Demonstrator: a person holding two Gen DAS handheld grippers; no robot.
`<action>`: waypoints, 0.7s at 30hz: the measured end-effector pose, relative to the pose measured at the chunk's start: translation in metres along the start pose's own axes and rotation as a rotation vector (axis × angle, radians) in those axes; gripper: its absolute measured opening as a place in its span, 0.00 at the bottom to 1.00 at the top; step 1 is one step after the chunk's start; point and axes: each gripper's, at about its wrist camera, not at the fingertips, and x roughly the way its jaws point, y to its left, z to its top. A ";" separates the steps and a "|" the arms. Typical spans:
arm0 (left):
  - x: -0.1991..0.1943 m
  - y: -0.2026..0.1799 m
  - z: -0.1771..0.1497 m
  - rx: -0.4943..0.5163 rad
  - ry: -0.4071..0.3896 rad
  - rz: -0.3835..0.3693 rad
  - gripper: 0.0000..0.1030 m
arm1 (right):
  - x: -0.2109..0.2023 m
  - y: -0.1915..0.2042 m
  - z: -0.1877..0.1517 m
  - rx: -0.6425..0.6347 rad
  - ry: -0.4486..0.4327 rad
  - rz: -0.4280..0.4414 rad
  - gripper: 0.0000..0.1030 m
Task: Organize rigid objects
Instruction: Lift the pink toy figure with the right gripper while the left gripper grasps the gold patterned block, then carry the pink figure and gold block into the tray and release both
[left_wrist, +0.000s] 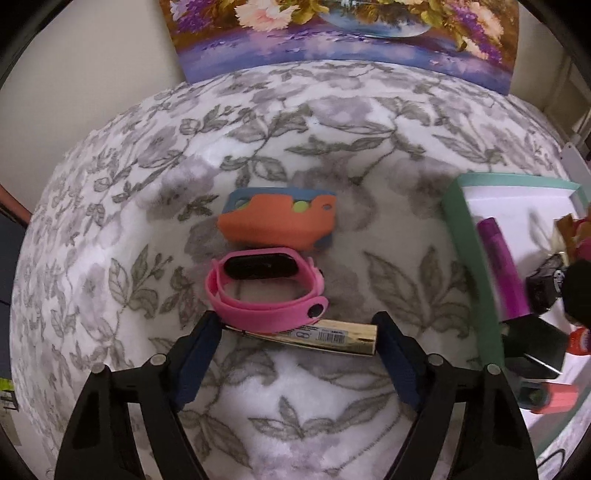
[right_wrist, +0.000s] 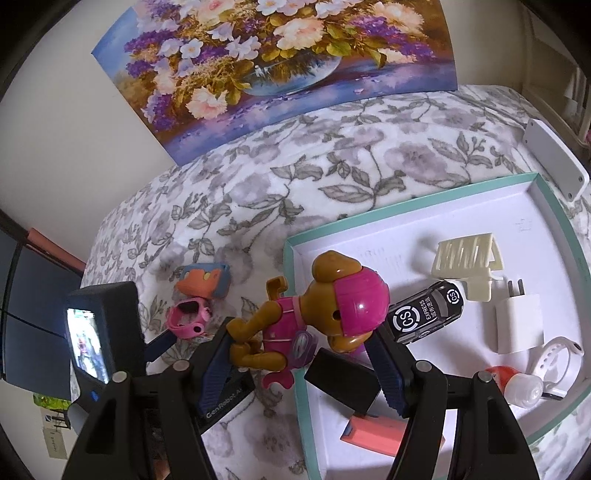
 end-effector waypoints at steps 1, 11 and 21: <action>0.000 -0.002 -0.001 0.001 0.007 -0.007 0.81 | 0.000 0.000 0.000 0.002 0.000 0.000 0.70; -0.035 -0.002 -0.004 -0.038 0.043 -0.104 0.81 | -0.009 -0.010 0.001 0.026 -0.009 -0.011 0.70; -0.088 -0.023 0.000 -0.029 -0.071 -0.141 0.81 | -0.031 -0.053 0.009 0.088 -0.049 -0.076 0.70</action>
